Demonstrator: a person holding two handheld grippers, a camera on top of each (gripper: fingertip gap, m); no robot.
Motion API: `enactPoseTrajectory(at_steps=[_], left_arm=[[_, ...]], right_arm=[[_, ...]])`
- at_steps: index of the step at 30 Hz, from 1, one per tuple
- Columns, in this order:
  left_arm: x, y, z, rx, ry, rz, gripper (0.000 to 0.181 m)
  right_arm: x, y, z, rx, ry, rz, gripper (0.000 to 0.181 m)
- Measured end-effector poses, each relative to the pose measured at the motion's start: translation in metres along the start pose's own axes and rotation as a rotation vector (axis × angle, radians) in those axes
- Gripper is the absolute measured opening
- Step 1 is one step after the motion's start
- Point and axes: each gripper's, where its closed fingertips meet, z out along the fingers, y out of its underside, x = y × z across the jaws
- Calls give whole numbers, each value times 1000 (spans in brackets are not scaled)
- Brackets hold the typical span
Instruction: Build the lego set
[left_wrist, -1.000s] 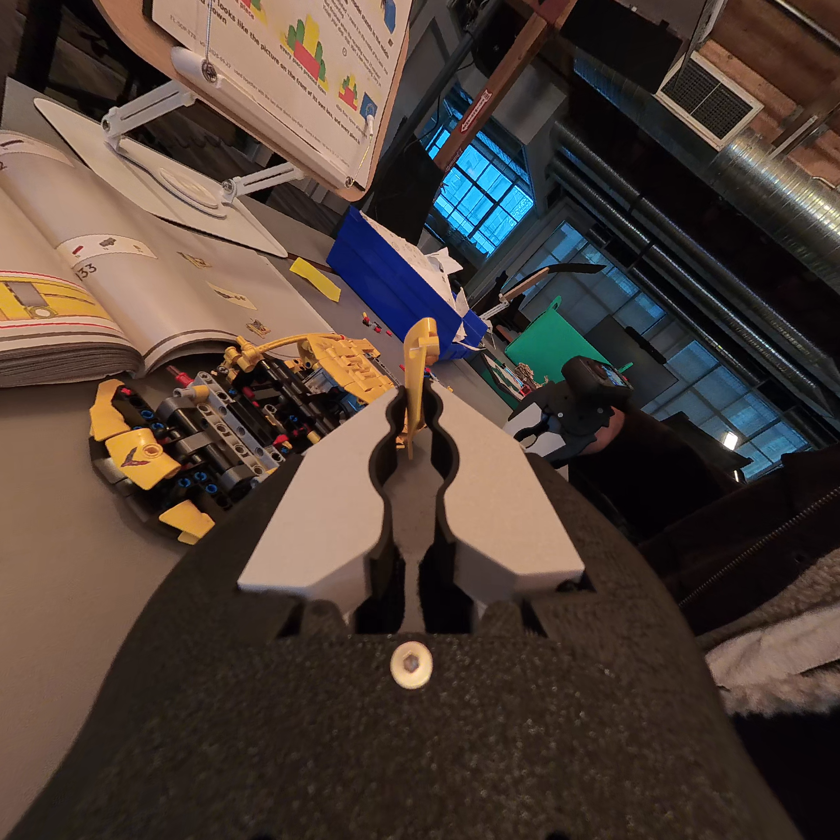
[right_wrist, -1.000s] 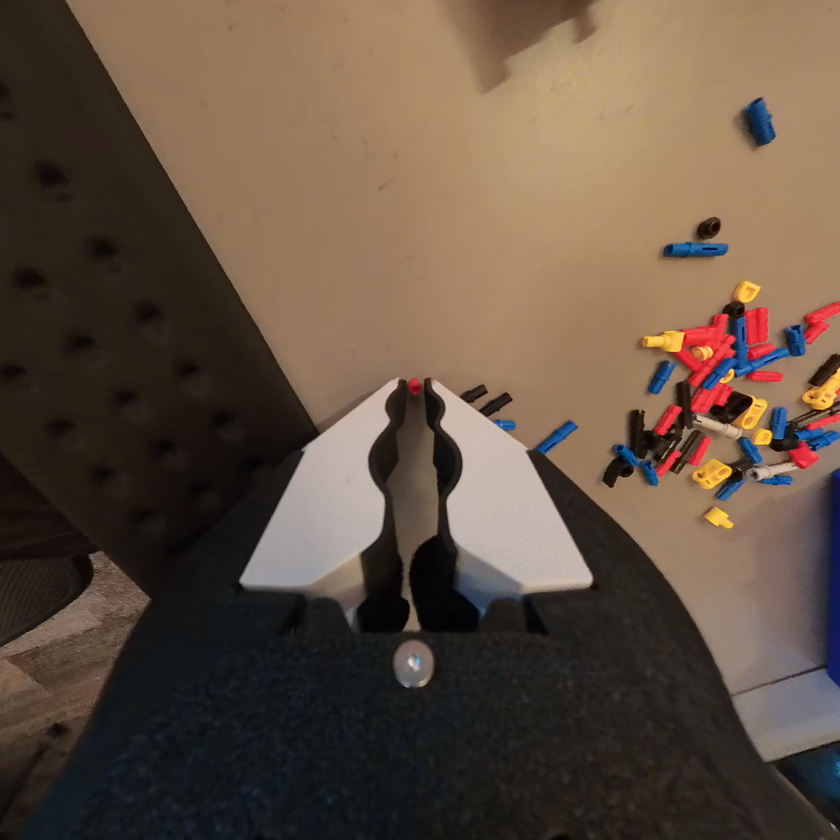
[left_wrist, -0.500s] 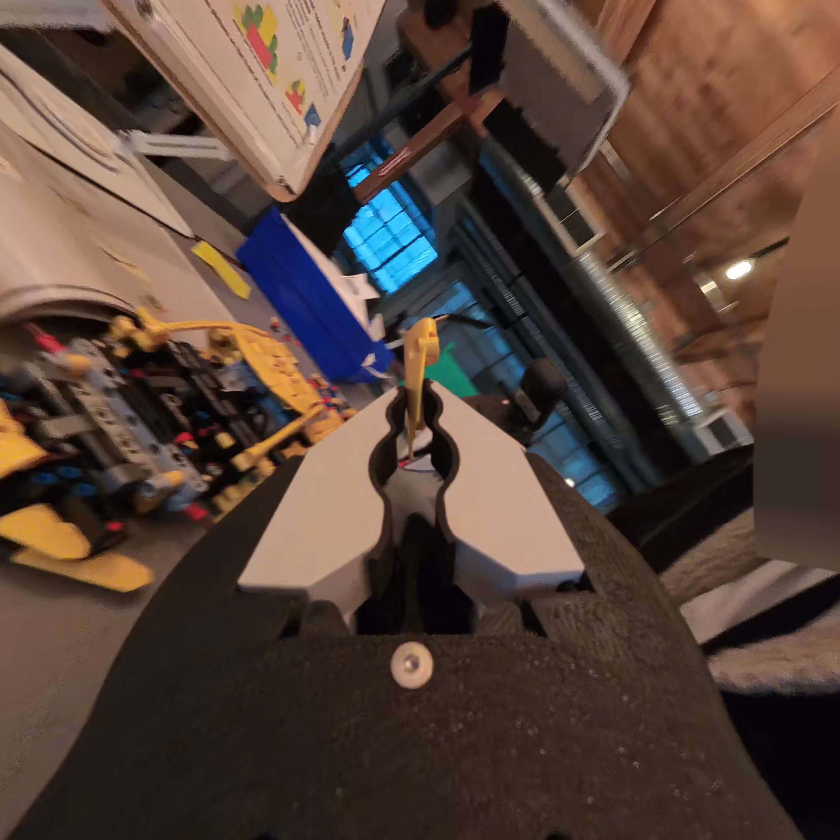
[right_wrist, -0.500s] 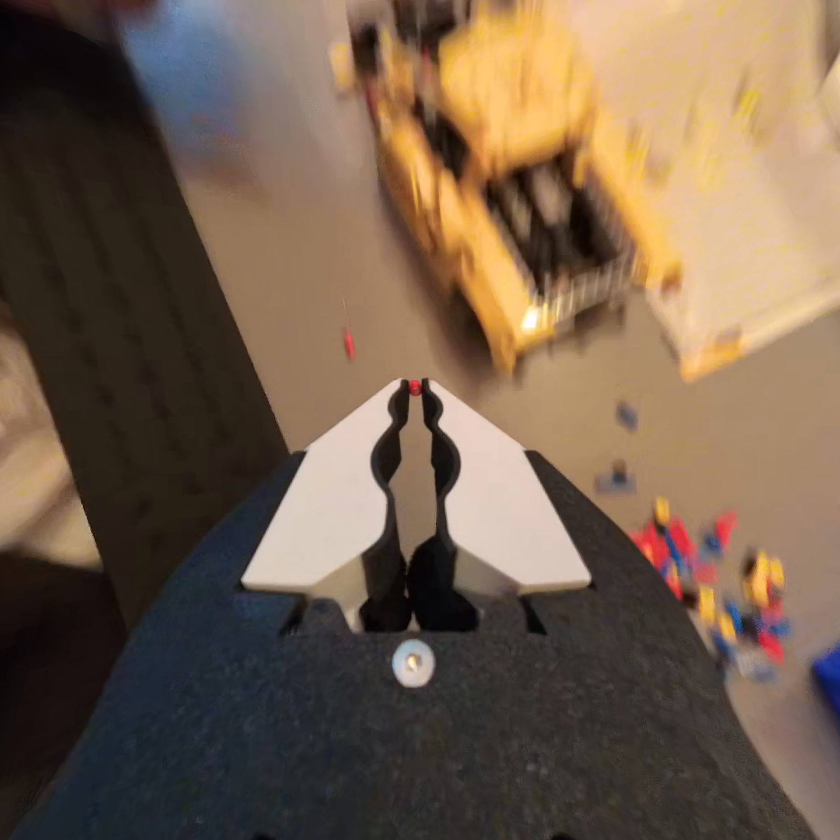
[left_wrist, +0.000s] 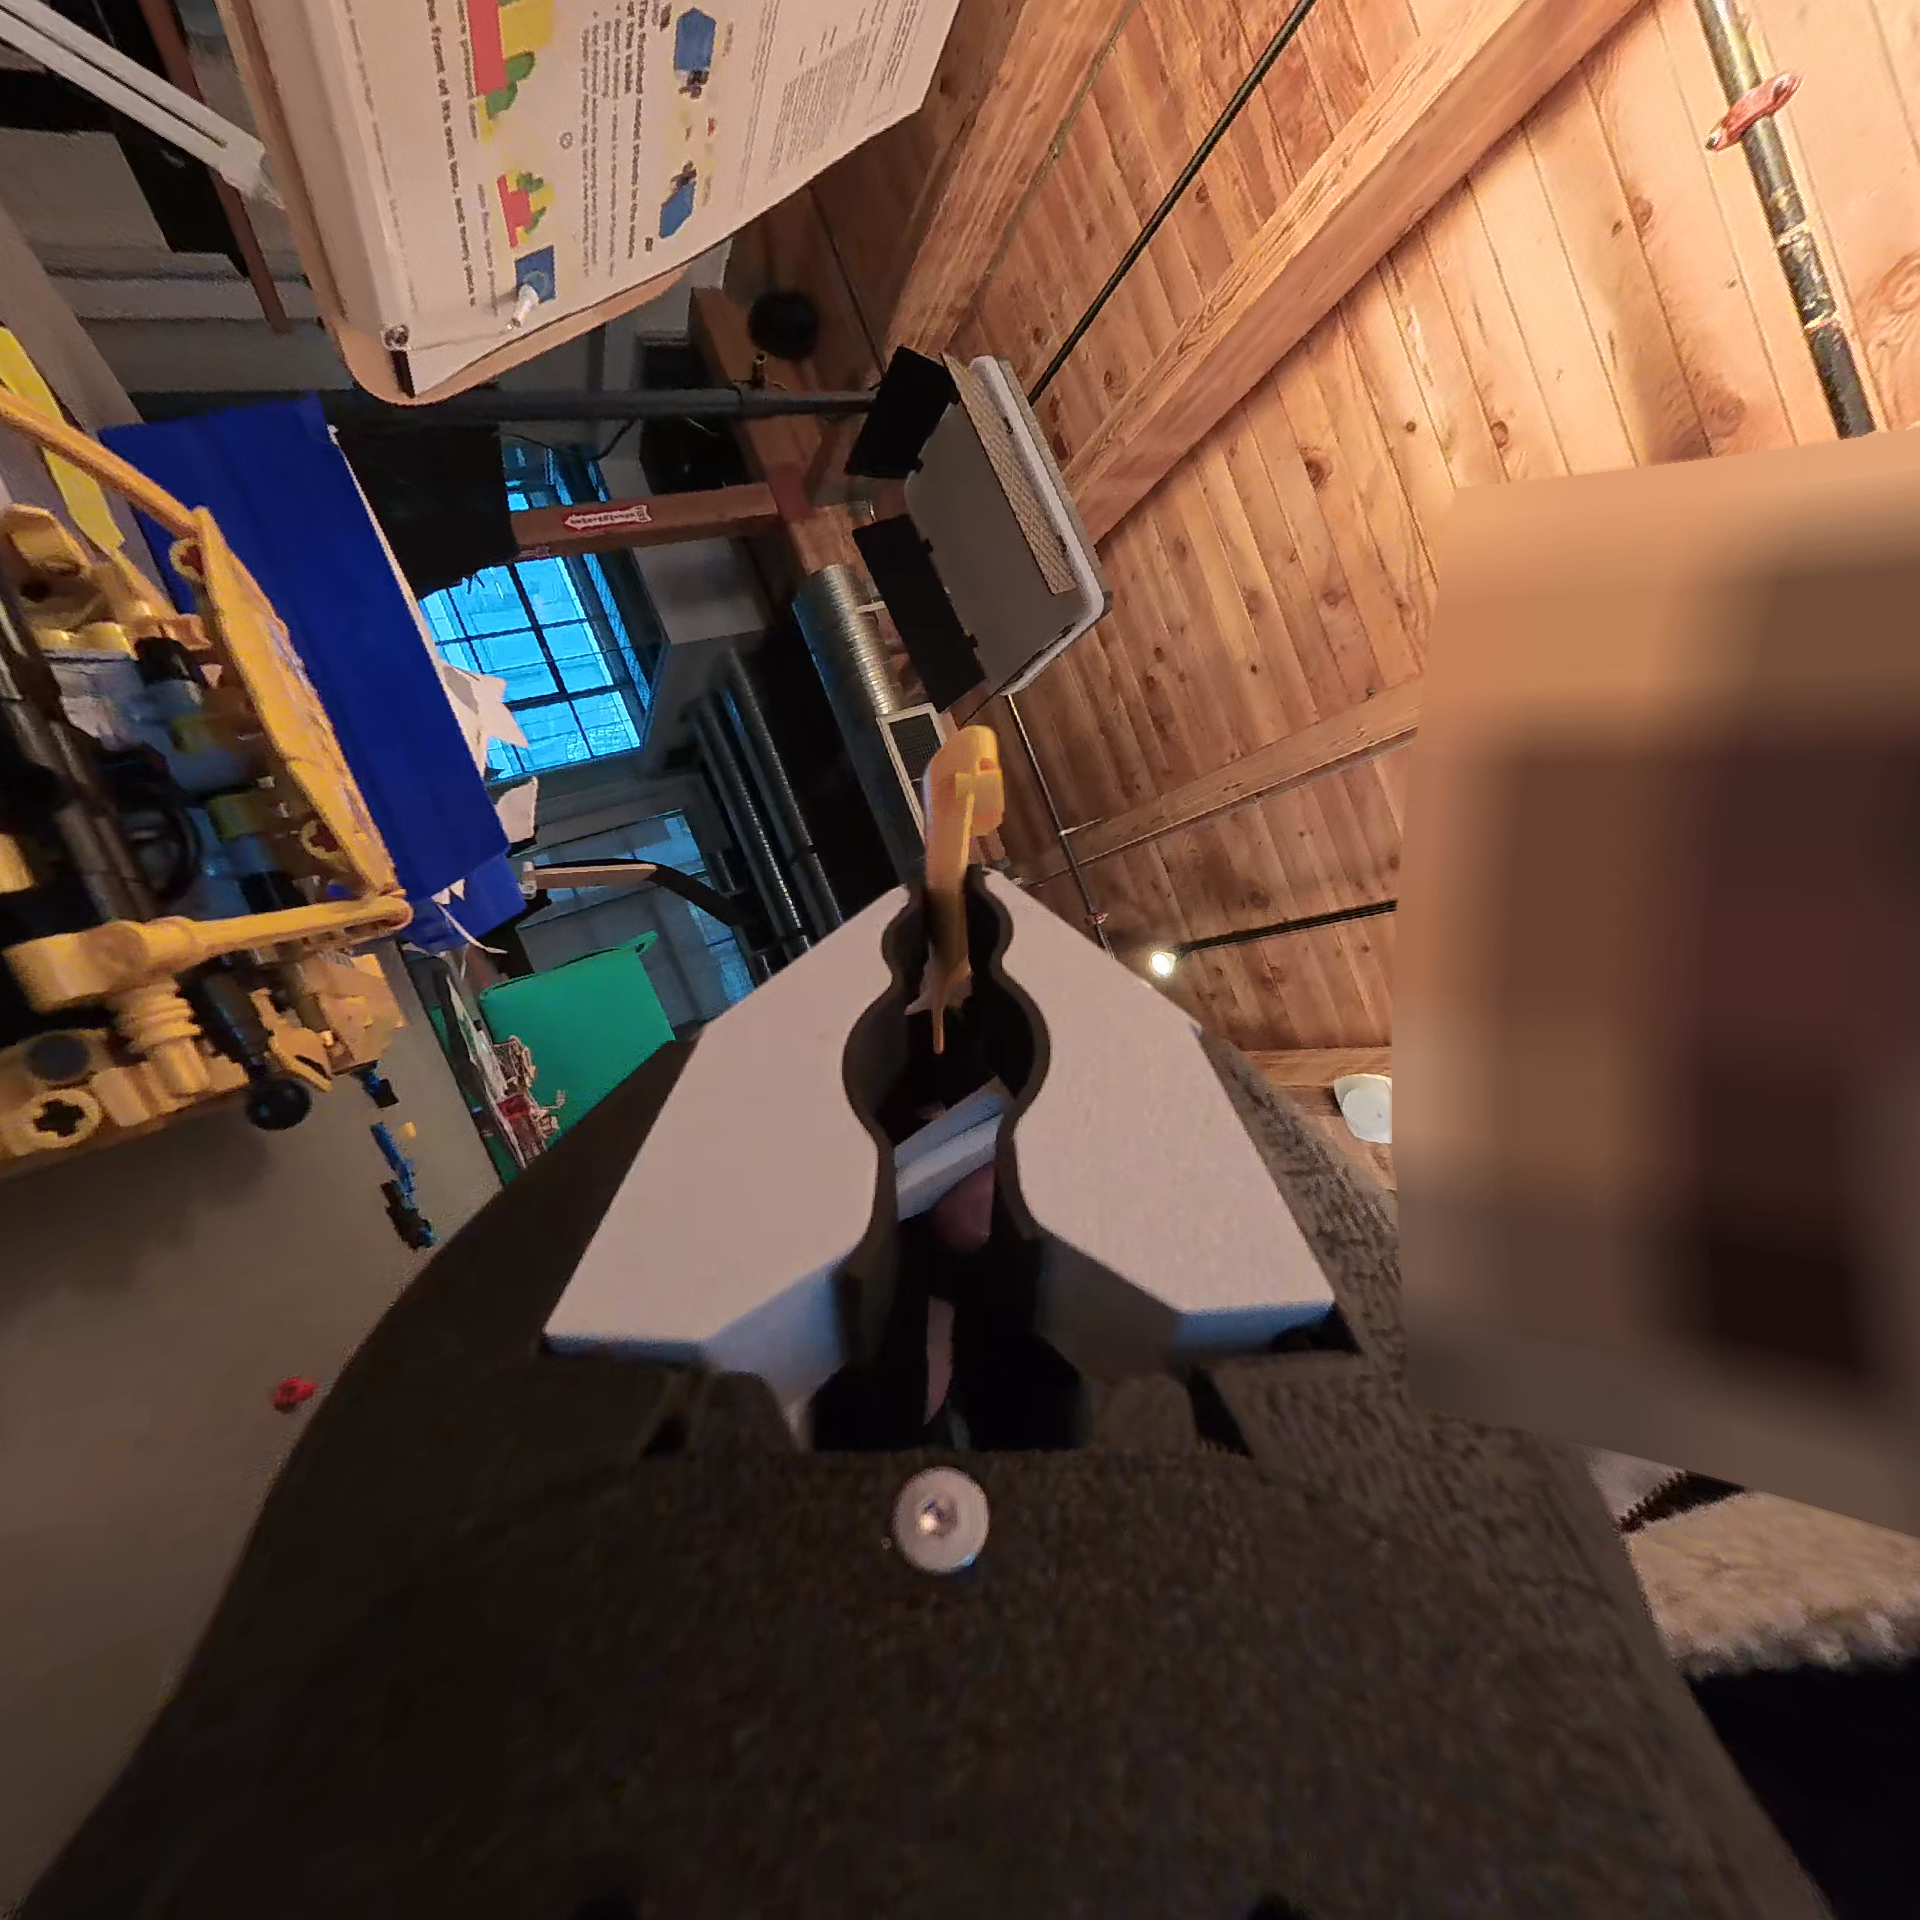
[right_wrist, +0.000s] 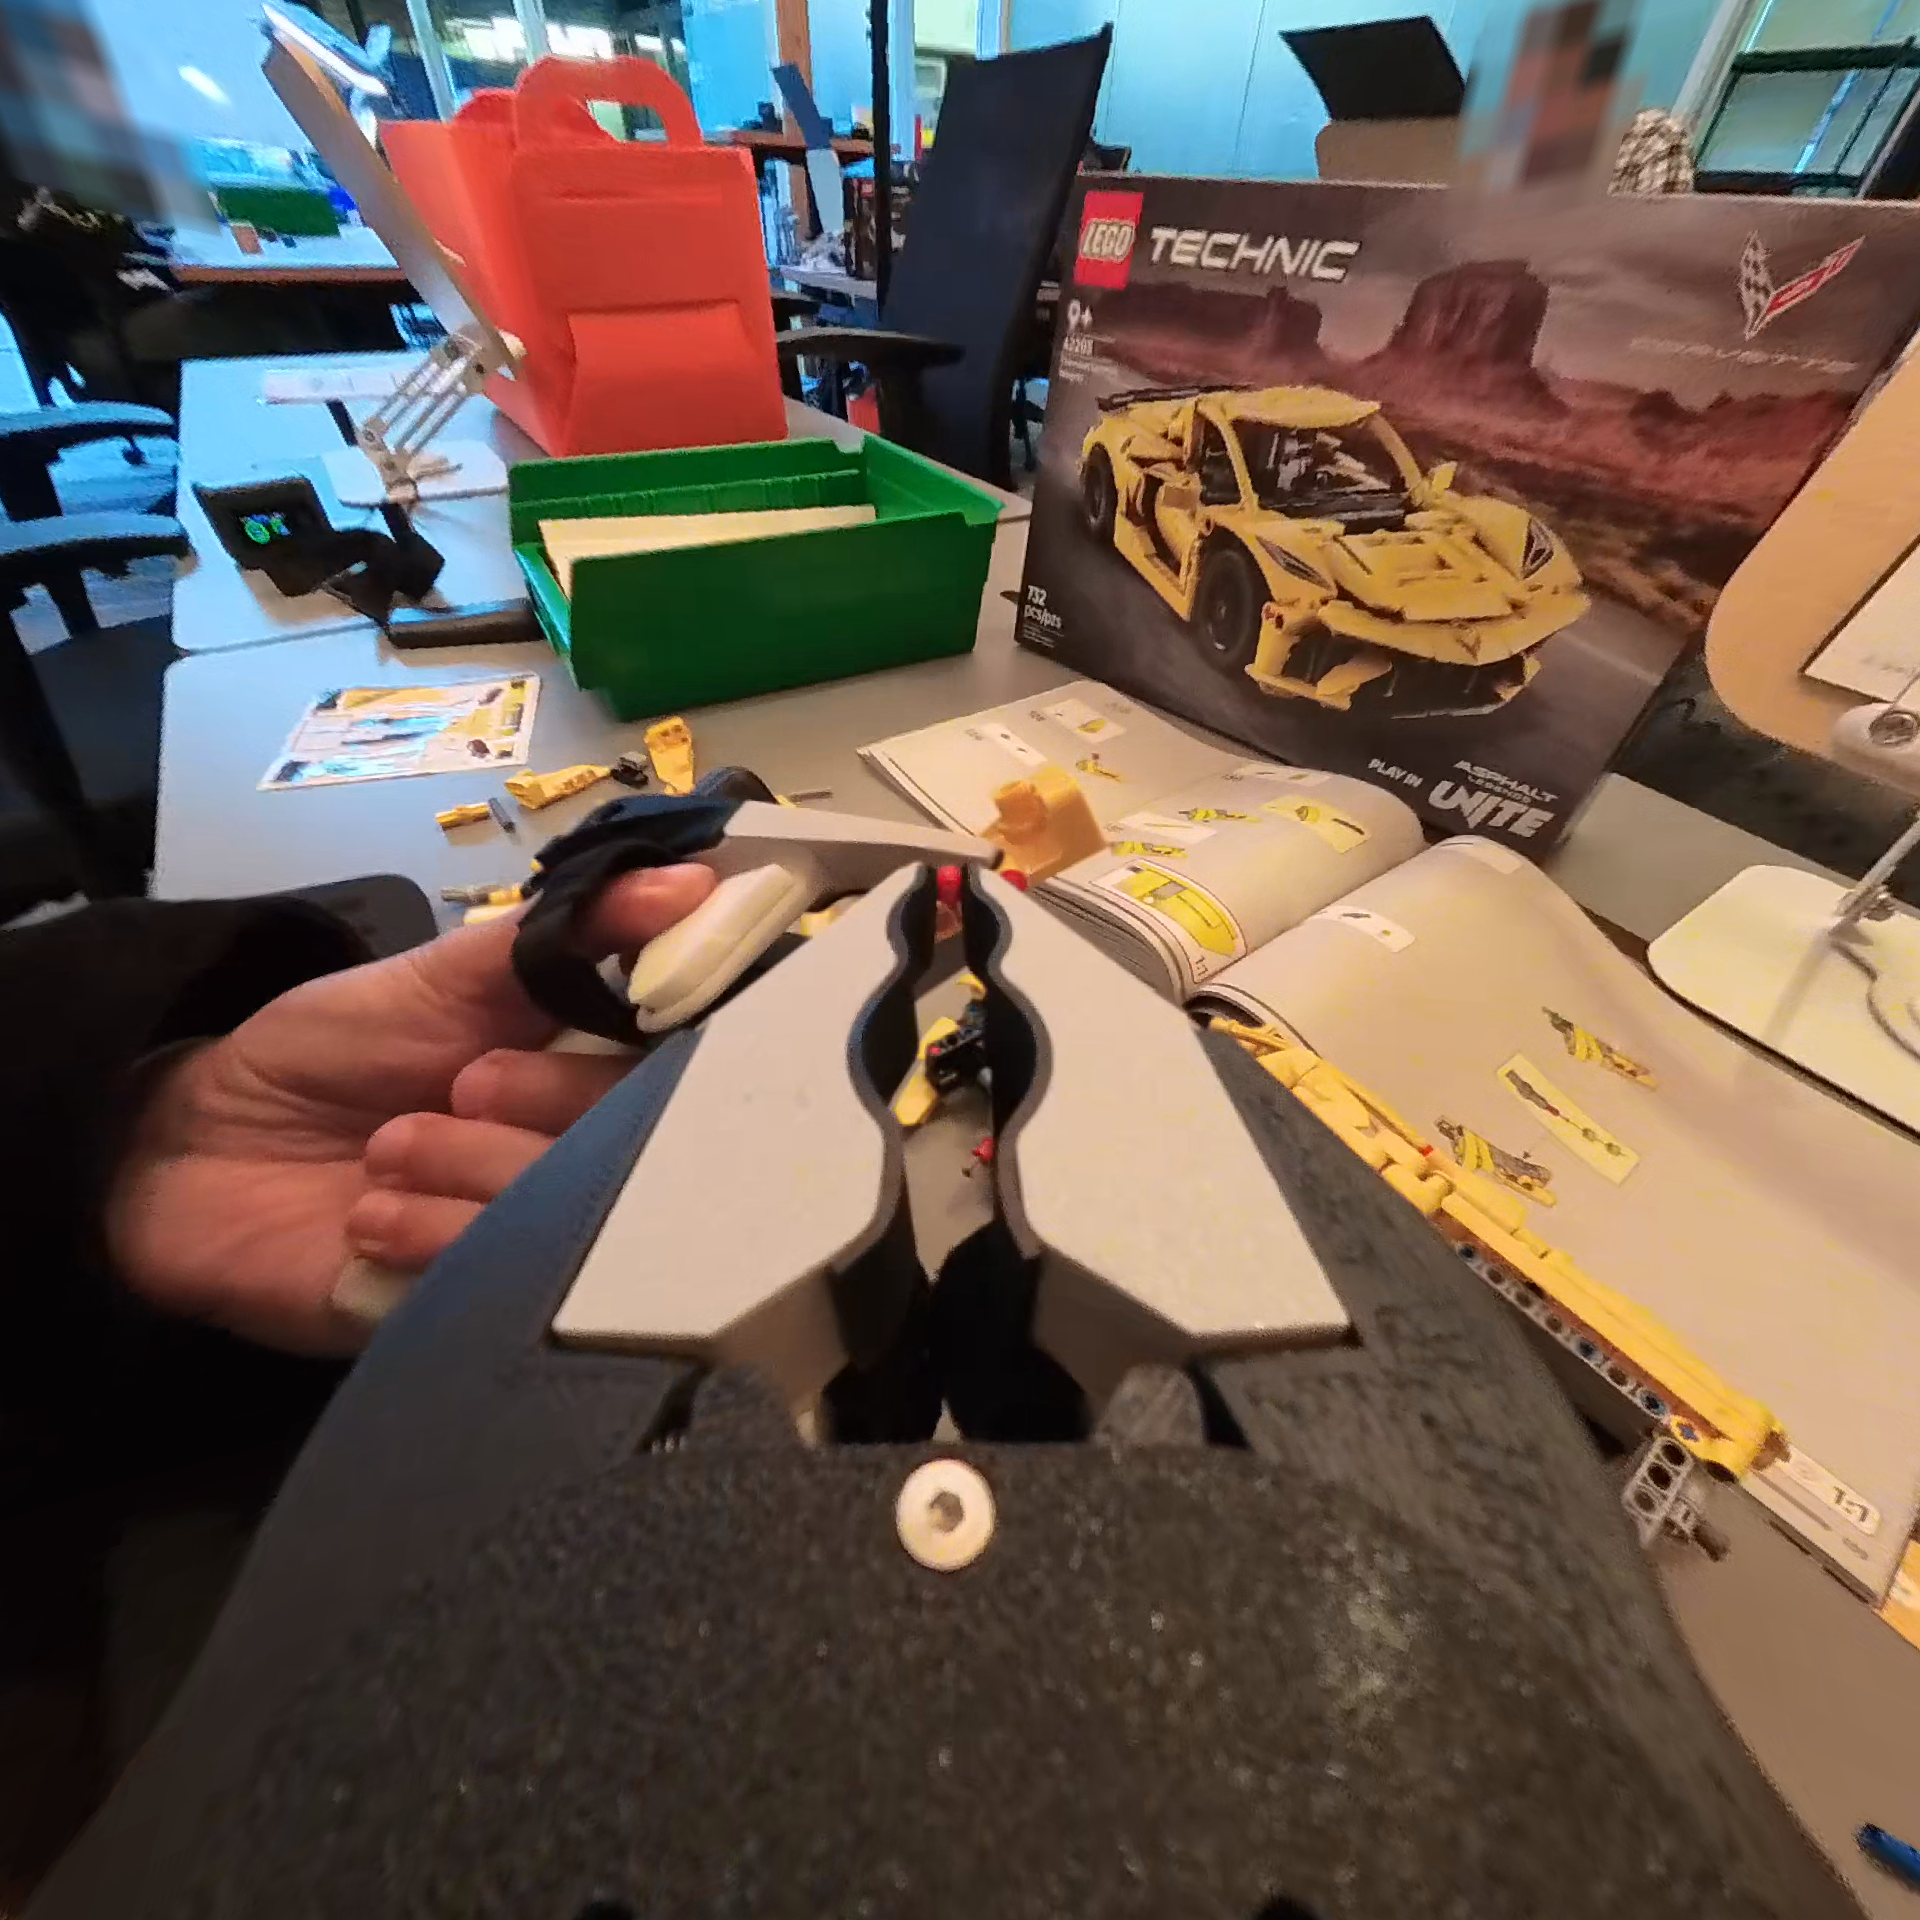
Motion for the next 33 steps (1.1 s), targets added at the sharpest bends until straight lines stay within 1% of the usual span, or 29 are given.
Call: enactPoseTrajectory(at_steps=[5, 13, 15, 20, 25, 27, 30, 33], left_arm=[[0, 2, 2, 9, -3, -16, 6], [4, 0, 3, 21, -14, 75, 7], [5, 0, 4, 19, -27, 124, 7], [11, 2, 8, 31, -47, 303, 7], [15, 1, 10, 97, -30, 376, 7], [17, 1, 10, 112, -24, 402, 7], [18, 4, 12, 91, -27, 448, 8], [21, 5, 13, 121, -4, 436, 8]], right_arm=[[4, 0, -2, 15, 43, -18, 4], [6, 3, -1, 14, 14, 73, 3], [7, 2, -2, 31, 4, 123, 4], [7, -5, -3, 131, -83, 389, 4], [7, -10, -3, 213, -160, 598, 4], [7, -11, -4, 221, -192, 645, 4], [5, -13, -5, 234, -218, 660, 4], [5, -15, -6, 253, -208, 649, 4]])
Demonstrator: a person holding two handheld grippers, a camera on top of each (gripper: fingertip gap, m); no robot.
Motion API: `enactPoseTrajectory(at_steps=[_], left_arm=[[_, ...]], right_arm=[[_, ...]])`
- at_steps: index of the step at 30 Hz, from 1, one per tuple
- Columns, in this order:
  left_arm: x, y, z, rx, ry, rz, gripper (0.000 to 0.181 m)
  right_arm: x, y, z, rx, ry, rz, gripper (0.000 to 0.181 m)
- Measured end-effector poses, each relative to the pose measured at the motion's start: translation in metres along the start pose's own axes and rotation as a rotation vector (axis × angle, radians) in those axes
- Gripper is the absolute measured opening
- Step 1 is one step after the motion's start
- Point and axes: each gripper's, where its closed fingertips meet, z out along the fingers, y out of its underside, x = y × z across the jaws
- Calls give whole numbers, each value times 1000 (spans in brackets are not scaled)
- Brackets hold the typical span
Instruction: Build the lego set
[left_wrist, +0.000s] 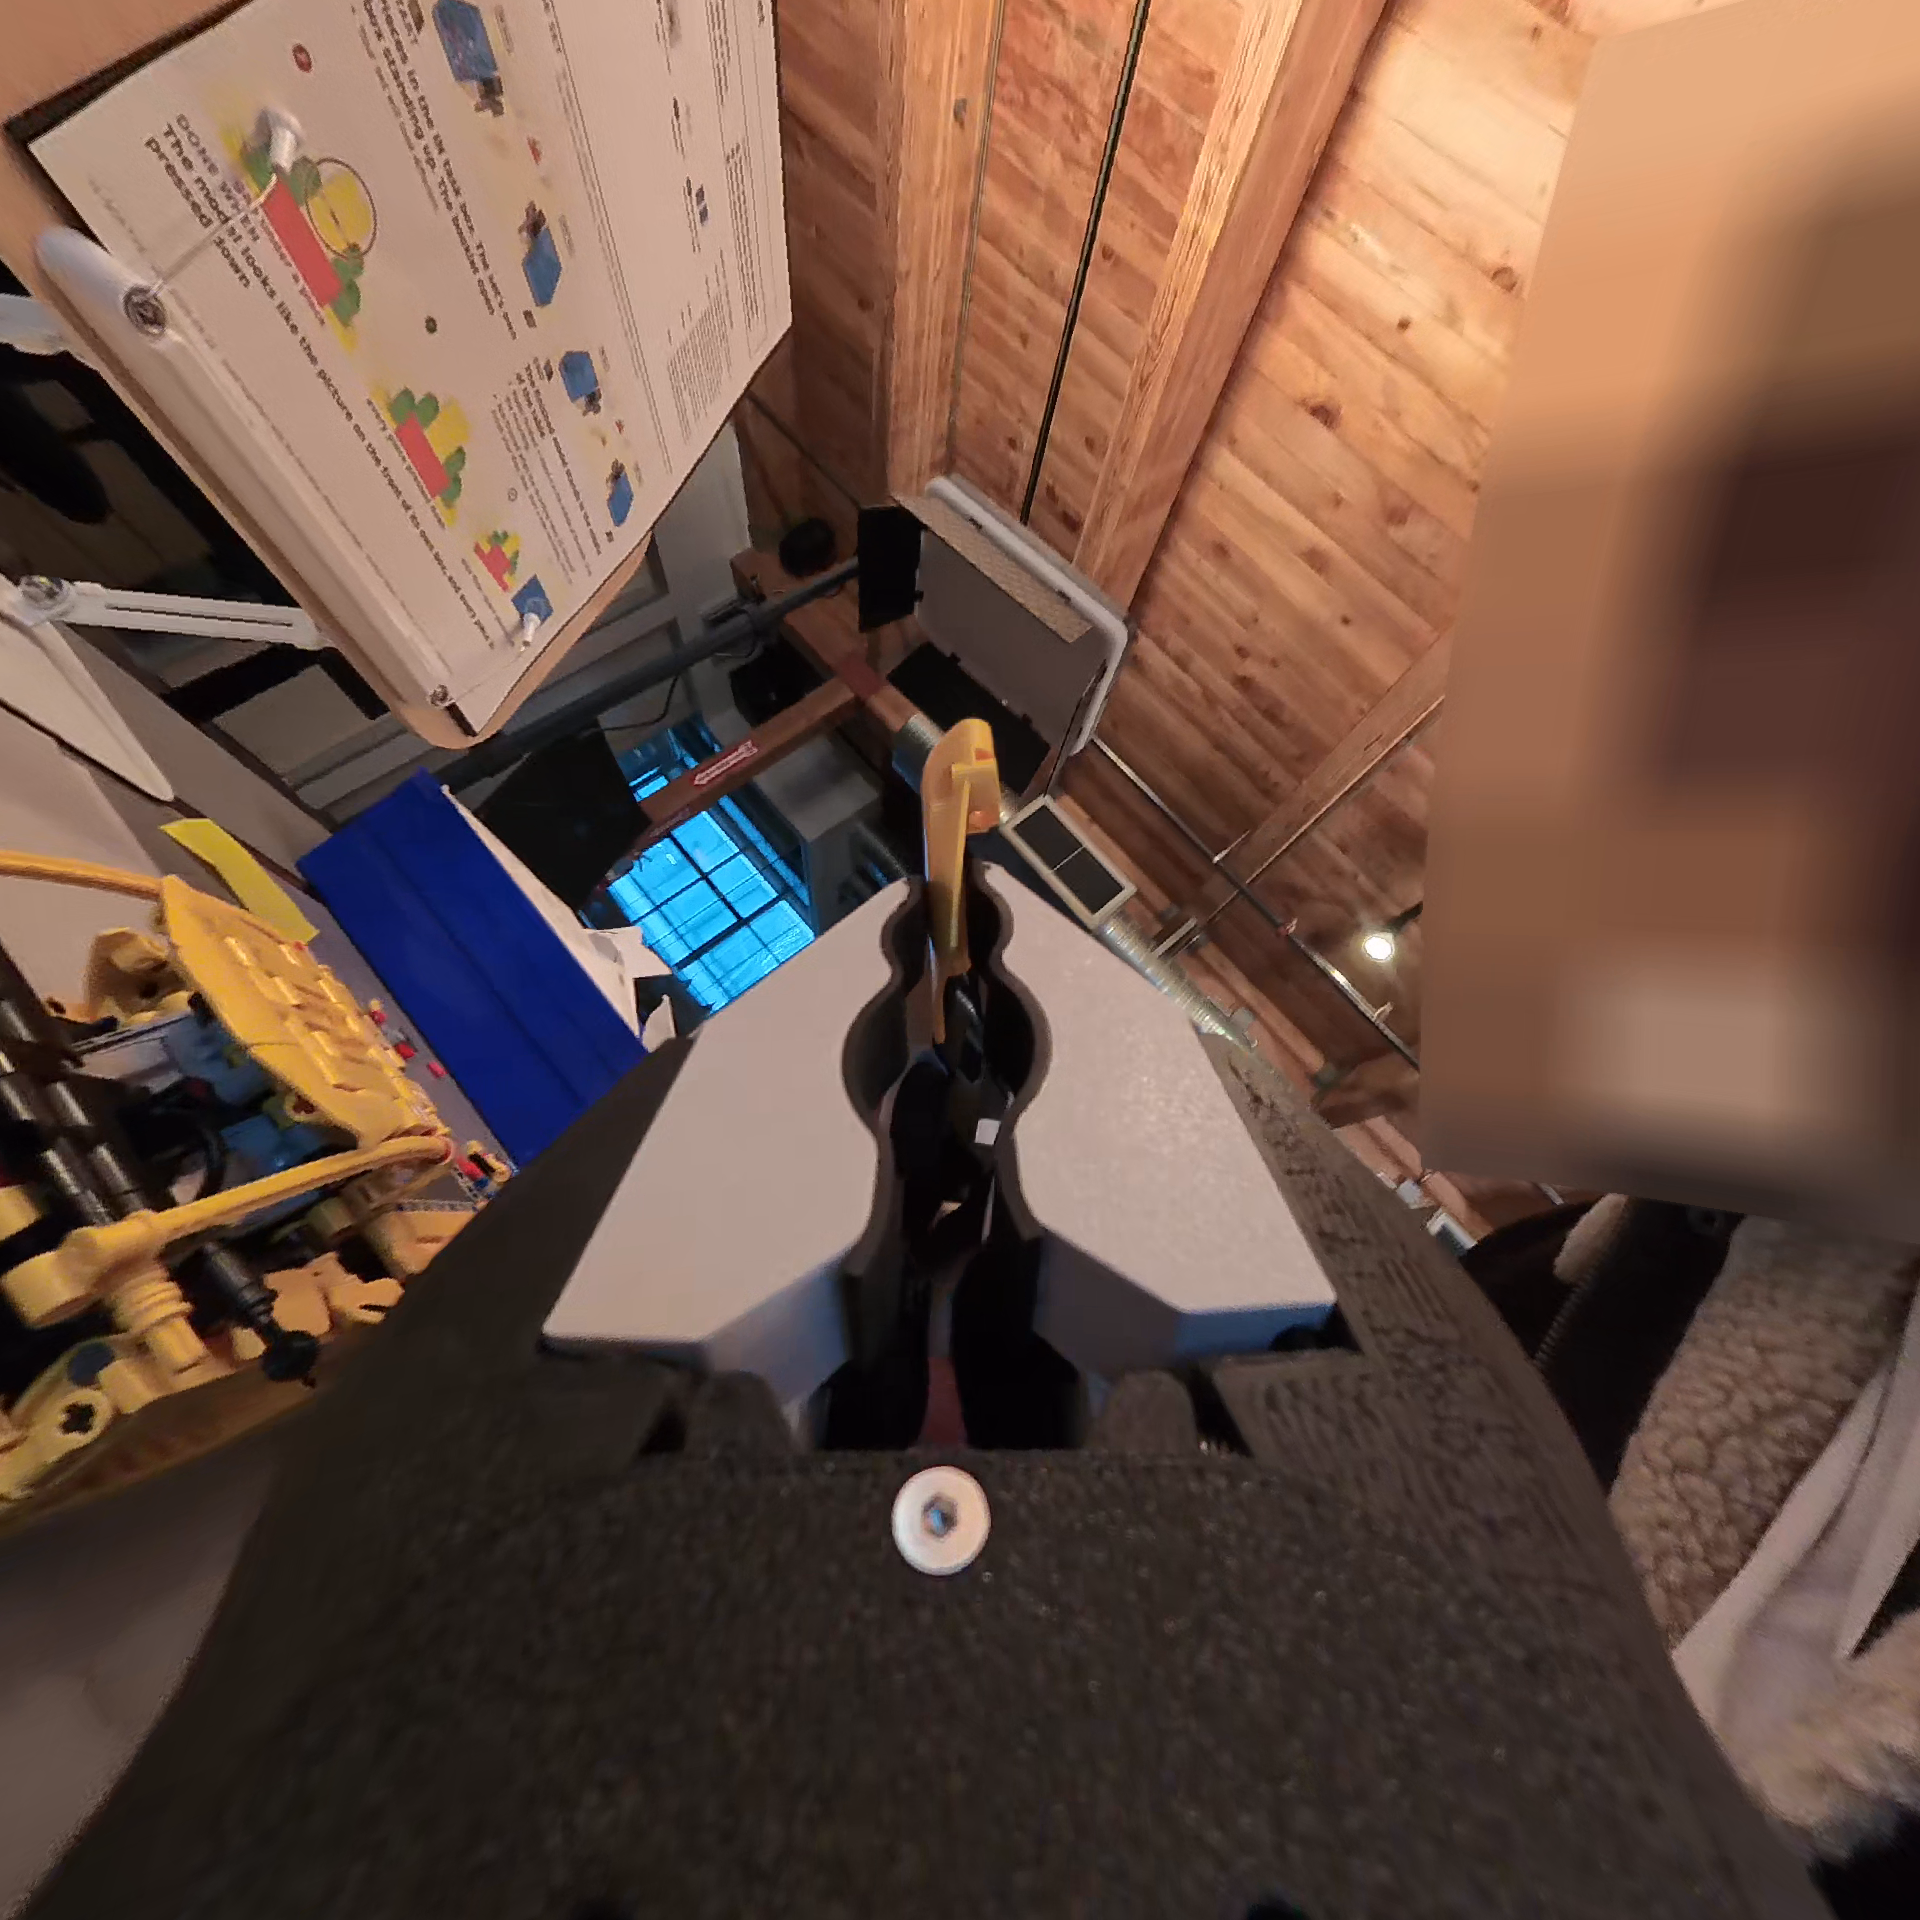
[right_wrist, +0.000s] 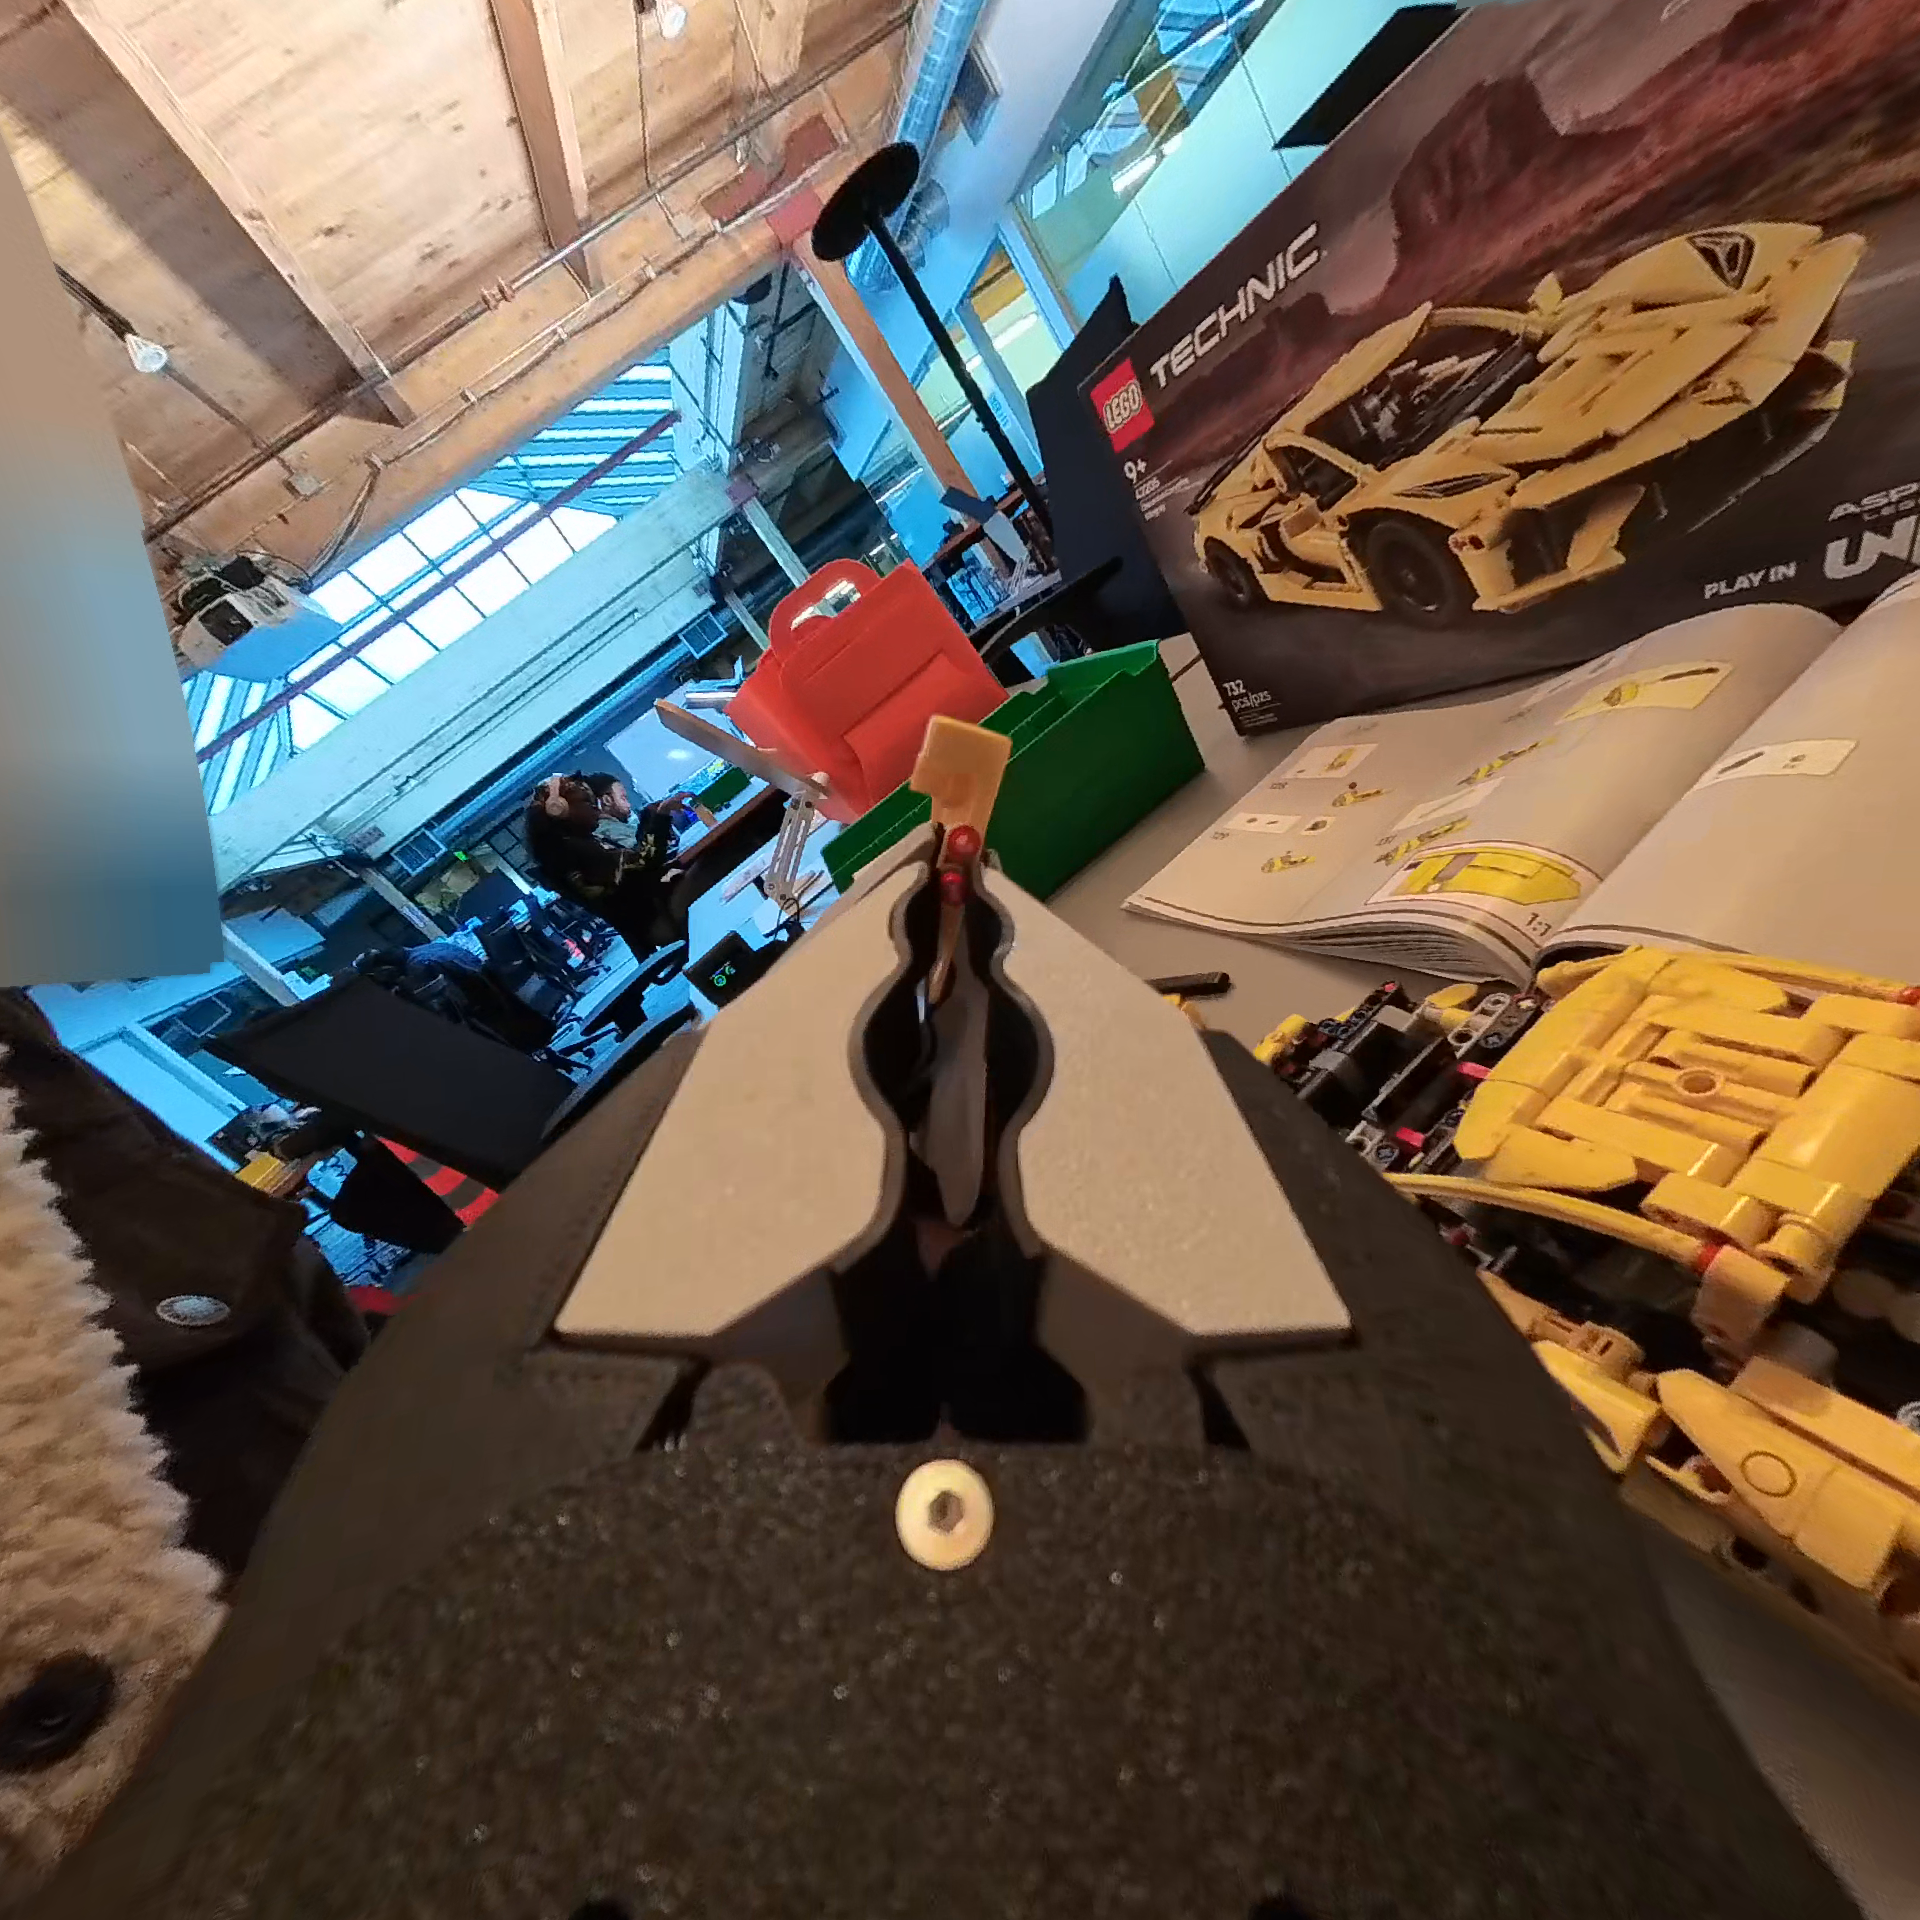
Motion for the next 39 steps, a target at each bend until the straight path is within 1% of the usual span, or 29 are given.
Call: enactPoseTrajectory(at_steps=[4, 7, 8, 9, 13, 15, 20, 26, 34, 36, 39], left_arm=[[-3, 1, -1, 13, -5, -41, 7], [-10, 1, -1, -29, -10, -95, 7], [-13, -1, -2, -27, -21, -90, 7], [-15, -5, -4, -14, -32, -75, 7], [-19, -10, -8, -31, -44, -56, 7], [-18, -9, -8, -34, -34, -66, 7], [-14, -3, -6, -58, -15, -79, 7], [-12, 1, -4, -67, 2, -99, 7], [-11, 5, -5, -66, -8, -60, 7], [-11, 6, -4, -75, -17, -25, 7], [-12, 6, -4, -86, -27, -16, 7]], right_arm=[[4, 2, -1, 2, 3, 8, 4], [10, 4, -1, -41, 43, -39, 4], [10, 2, -2, -39, 41, -51, 10], [10, -1, -4, -38, 32, -57, 11], [11, -2, -7, -66, 12, -53, 6], [12, 4, -4, -101, 8, -45, 7], [11, 7, -3, -104, -14, -15, 7], [10, 9, -3, -123, -15, -24, 5], [9, 13, -3, -160, -17, -46, 4], [9, 12, -4, -157, -17, -50, 4], [11, 13, -4, -157, -6, -45, 4]])
